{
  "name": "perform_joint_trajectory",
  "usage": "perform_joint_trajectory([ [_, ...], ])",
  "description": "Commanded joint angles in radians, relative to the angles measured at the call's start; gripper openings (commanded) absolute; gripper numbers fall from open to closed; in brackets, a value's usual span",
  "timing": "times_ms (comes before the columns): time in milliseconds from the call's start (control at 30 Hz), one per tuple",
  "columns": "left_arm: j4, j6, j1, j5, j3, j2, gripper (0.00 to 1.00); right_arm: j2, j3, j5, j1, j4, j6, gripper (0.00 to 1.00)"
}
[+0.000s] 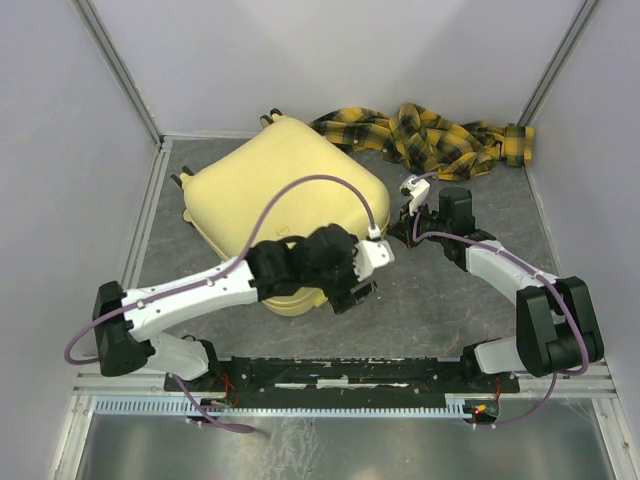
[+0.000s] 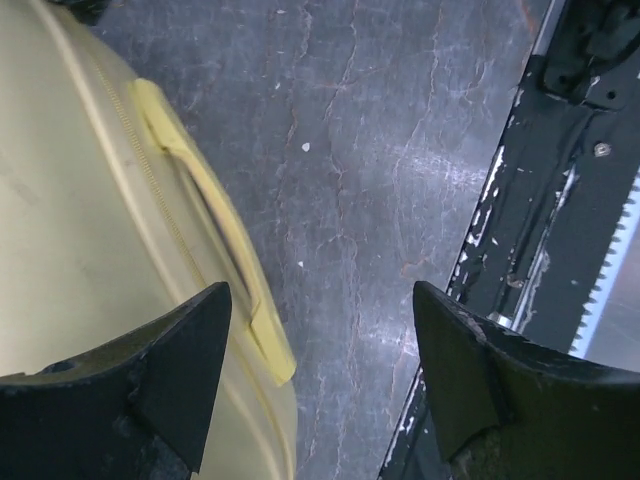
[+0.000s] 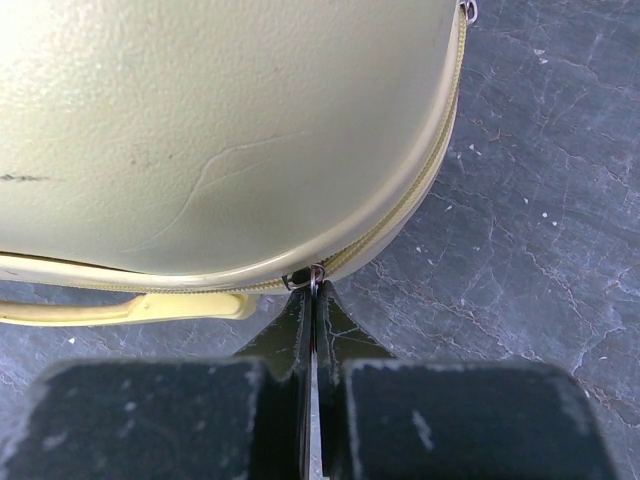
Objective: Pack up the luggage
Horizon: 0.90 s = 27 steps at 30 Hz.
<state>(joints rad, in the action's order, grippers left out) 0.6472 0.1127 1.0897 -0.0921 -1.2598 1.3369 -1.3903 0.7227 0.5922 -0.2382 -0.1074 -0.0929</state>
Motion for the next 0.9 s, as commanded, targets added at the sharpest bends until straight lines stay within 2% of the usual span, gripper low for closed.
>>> perform_joint_trajectory([
  [0, -0.165, -0.042, 0.117, 0.277, 0.015, 0.053, 0.83, 0.027, 0.009, 0.007, -0.015, -0.165, 0.020, 0.02],
  [67, -0.187, -0.059, 0.166, 0.368, 0.015, 0.101, 0.86, 0.028, 0.008, 0.005, -0.015, -0.172, 0.026, 0.02],
  [200, -0.229, -0.103, 0.203, 0.448, 0.037, 0.170, 0.92, 0.031, 0.013, 0.004, -0.016, -0.170, 0.022, 0.02],
  [500, -0.194, -0.152, 0.205, 0.635, 0.000, 0.353, 0.90, 0.034, 0.014, 0.000, -0.015, -0.172, 0.029, 0.02],
  [633, -0.228, -0.144, 0.204, 0.760, 0.067, 0.385, 0.90, 0.042, 0.000, 0.000, -0.016, -0.178, 0.038, 0.02],
  [733, -0.231, -0.171, 0.191, 0.762, 0.105, 0.419, 0.89, 0.057, -0.014, -0.003, -0.017, -0.173, 0.038, 0.02],
  [867, -0.240, -0.194, 0.165, 0.662, 0.137, 0.449, 0.83, 0.071, -0.029, -0.002, -0.017, -0.169, 0.035, 0.02],
])
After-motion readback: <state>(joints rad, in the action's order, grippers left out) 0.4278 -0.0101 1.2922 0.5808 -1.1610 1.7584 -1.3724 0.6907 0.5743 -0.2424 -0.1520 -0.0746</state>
